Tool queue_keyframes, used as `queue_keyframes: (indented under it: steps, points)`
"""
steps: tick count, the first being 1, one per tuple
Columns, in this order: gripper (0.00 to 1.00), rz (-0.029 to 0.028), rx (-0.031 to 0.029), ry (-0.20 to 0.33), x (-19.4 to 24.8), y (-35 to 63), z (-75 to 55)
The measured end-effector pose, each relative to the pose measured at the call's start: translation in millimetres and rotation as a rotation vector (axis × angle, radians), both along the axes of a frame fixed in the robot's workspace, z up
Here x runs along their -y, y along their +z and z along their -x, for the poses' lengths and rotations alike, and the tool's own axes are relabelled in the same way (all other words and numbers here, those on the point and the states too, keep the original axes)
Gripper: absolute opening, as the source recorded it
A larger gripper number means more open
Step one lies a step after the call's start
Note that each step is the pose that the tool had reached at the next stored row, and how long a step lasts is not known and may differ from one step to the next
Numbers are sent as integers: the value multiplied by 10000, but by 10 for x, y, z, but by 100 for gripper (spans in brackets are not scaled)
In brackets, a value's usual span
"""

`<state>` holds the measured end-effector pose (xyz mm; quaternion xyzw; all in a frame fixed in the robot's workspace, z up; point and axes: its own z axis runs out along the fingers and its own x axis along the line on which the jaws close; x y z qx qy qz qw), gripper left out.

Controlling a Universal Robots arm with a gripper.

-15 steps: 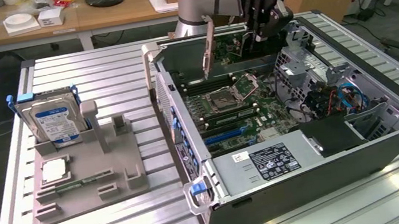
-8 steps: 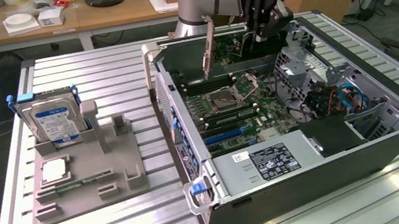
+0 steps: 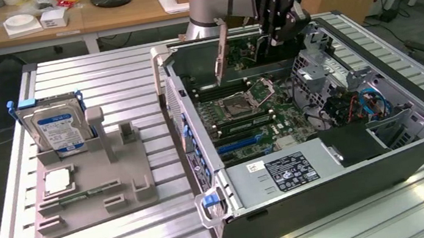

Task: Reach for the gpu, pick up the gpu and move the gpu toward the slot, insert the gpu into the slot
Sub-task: 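Insert the gpu into the slot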

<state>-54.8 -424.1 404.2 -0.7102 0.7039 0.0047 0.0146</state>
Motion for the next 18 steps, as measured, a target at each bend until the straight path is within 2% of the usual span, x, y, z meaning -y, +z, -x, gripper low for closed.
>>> queue_keyframes:
  steps: [3,9,14,18]
  points:
    - [27,1,21,-19,0,-33,12]
    - [27,0,133,-25,-3,-99,30]
    - [27,17,155,-84,-1,-169,54]
    - [27,19,154,-151,32,-180,62]
